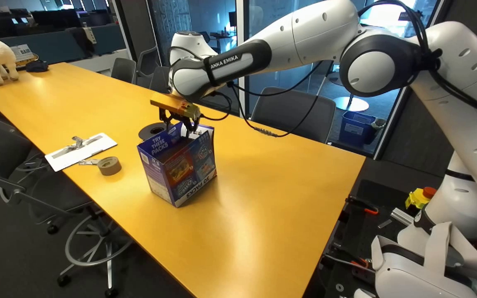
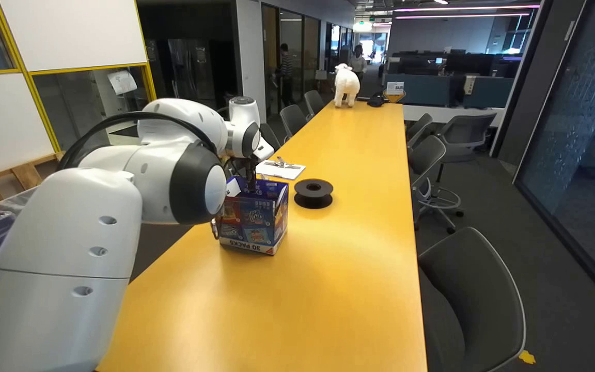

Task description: Put the white ropes in the blue box

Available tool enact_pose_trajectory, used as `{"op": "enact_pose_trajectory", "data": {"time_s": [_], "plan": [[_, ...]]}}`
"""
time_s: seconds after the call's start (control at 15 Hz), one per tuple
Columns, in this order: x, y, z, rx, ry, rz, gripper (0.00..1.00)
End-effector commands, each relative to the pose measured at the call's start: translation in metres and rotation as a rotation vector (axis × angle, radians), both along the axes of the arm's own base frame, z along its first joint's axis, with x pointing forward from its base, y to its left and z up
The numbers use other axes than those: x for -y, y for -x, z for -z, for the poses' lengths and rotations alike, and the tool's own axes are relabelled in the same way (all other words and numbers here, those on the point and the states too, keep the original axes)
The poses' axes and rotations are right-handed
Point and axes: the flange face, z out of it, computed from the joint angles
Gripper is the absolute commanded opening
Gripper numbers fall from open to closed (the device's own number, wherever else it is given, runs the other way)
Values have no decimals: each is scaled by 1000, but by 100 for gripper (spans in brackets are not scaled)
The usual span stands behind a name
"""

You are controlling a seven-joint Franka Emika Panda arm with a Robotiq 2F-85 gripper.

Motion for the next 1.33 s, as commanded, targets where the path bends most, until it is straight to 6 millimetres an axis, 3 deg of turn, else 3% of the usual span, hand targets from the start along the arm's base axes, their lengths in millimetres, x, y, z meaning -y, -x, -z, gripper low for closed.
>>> {"op": "enact_pose_trajectory", "data": {"time_s": [0.0,0.27,0.6,0.93,1.27], "plan": [[8,36,-36,-84,56,-175,100],[27,88,-73,-205,111,-356,100],[50,162,-101,-325,221,-583,100],[74,226,-127,-287,444,-642,100],[99,306,-143,-256,513,-634,100]]}}
